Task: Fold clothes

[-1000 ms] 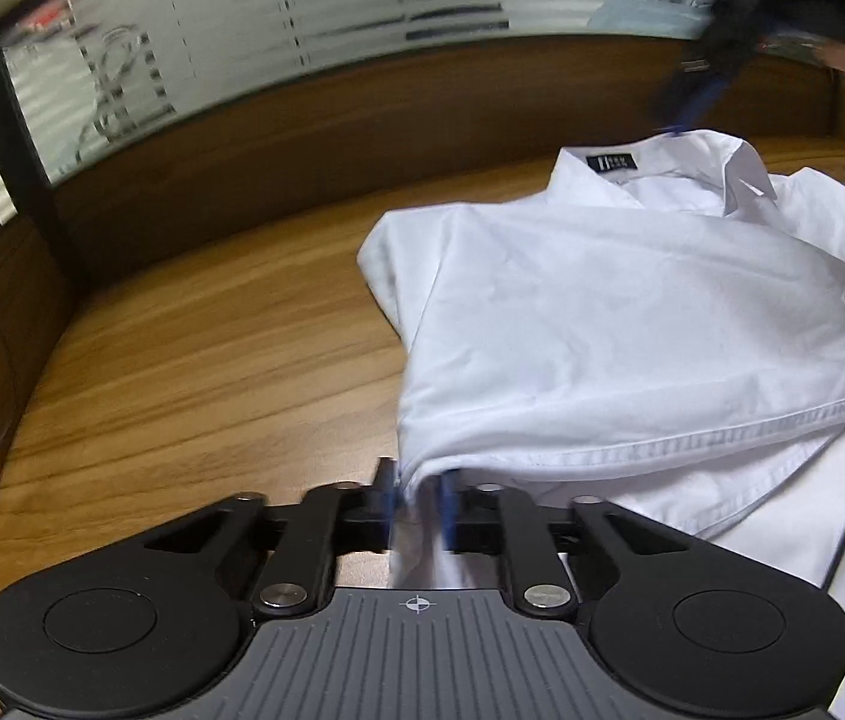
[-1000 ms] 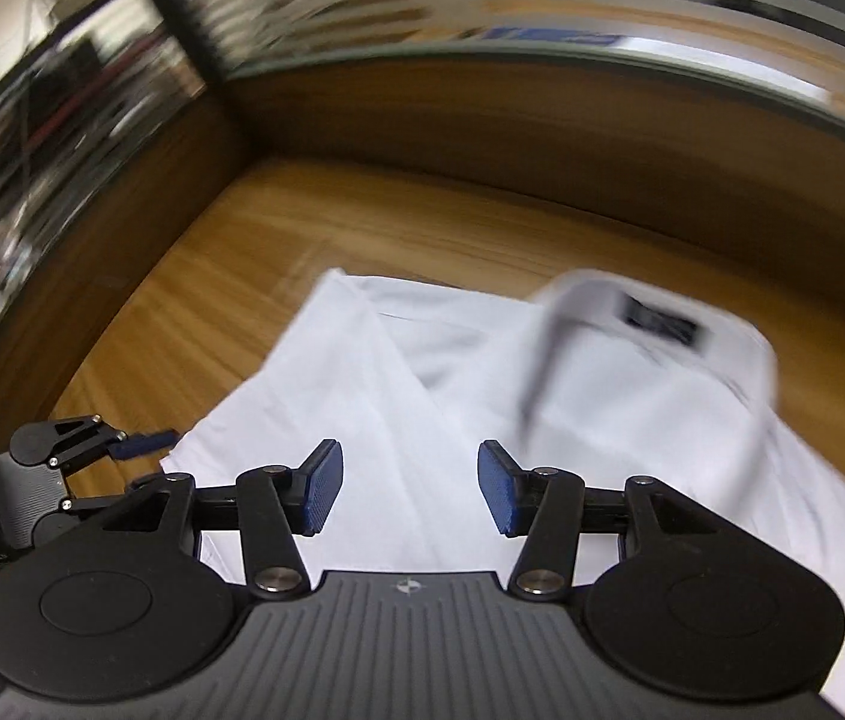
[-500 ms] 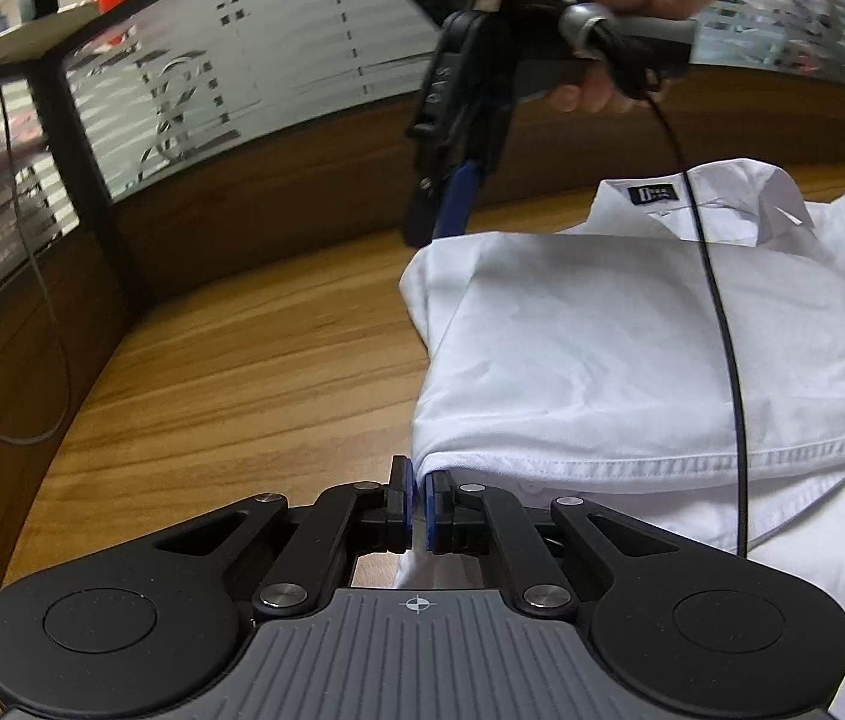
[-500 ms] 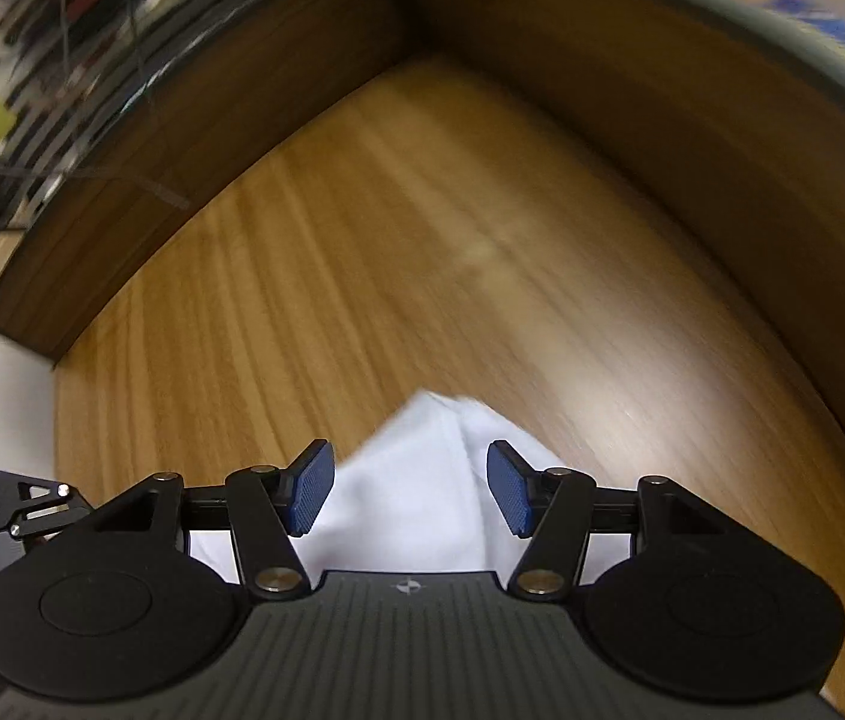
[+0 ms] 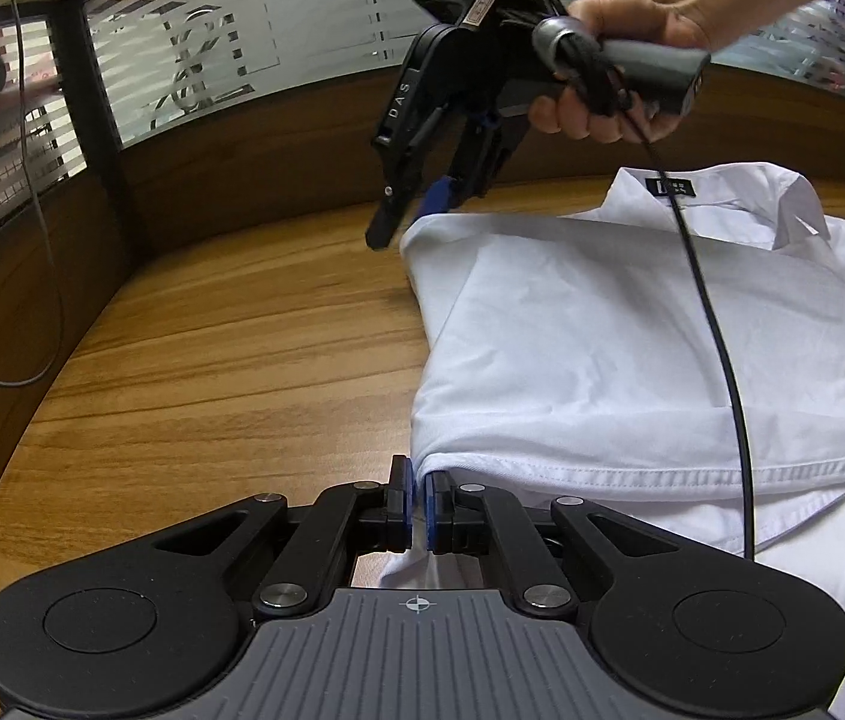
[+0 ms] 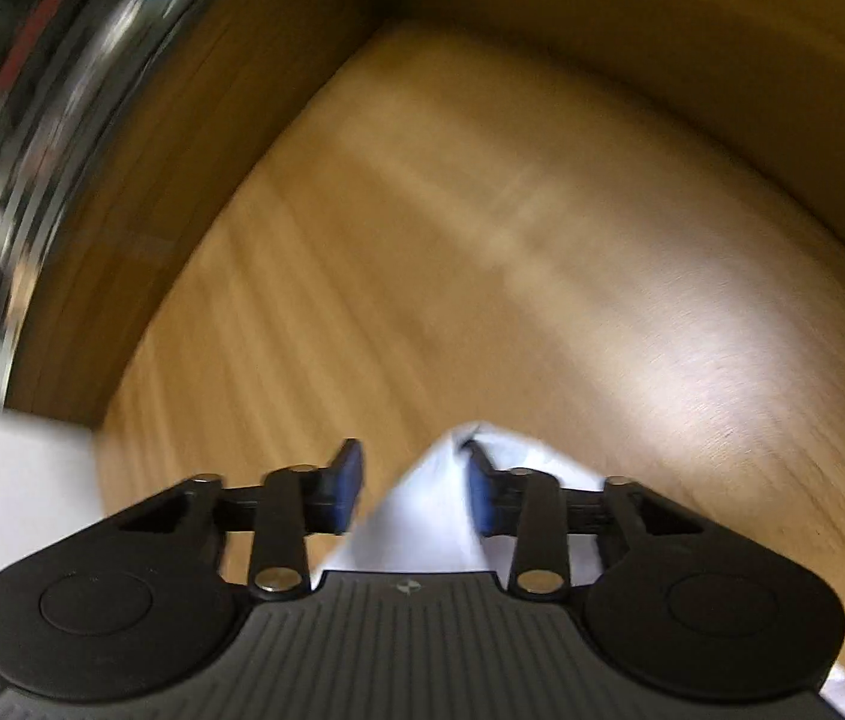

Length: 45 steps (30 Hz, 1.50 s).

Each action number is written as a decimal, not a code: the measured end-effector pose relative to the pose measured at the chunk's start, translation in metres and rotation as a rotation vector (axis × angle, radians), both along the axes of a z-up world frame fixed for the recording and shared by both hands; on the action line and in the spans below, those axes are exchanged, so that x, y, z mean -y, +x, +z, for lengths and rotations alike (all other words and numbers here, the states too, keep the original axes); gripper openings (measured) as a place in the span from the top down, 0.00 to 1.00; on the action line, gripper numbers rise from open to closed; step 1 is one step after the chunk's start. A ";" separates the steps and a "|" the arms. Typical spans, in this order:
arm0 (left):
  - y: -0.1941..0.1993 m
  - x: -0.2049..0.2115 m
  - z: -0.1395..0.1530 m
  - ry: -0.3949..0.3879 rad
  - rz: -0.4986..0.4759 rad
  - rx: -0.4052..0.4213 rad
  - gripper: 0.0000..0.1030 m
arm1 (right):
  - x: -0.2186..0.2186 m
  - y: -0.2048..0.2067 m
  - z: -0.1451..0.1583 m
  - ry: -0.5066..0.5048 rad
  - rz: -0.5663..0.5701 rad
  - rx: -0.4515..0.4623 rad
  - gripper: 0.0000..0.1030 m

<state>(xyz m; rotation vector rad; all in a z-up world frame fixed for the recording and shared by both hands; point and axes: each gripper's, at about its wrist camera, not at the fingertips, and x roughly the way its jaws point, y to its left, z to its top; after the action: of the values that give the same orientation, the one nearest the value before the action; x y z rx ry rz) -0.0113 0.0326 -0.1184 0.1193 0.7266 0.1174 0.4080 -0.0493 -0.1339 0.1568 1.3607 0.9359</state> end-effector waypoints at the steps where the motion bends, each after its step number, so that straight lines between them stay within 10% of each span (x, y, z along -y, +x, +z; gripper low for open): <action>1: -0.001 0.000 0.000 -0.003 0.002 0.000 0.94 | 0.004 -0.001 -0.001 0.012 -0.063 0.016 0.73; 5: -0.003 0.000 0.001 -0.016 0.010 0.001 0.94 | 0.021 0.000 0.010 0.016 -0.268 0.124 0.75; 15: -0.014 0.000 0.011 -0.018 -0.006 0.043 0.93 | 0.057 -0.048 0.058 -0.092 -0.177 0.288 0.65; 30: -0.029 0.008 -0.011 0.239 -0.219 0.078 0.93 | 0.063 -0.264 0.062 -0.126 -0.113 0.361 0.49; 37: -0.051 -0.015 0.012 0.180 -0.282 0.039 0.89 | 0.002 -0.304 0.048 -0.220 0.044 0.549 0.45; 45: -0.014 -0.089 0.048 -0.205 -0.055 -0.001 0.80 | -0.063 -0.334 0.041 -0.335 0.190 0.793 0.59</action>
<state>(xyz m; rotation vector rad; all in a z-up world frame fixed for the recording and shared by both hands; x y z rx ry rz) -0.0248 0.1217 -0.0700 -0.0563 0.7317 -0.0100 0.0737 0.0135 -0.0931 -0.5581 0.7712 0.7830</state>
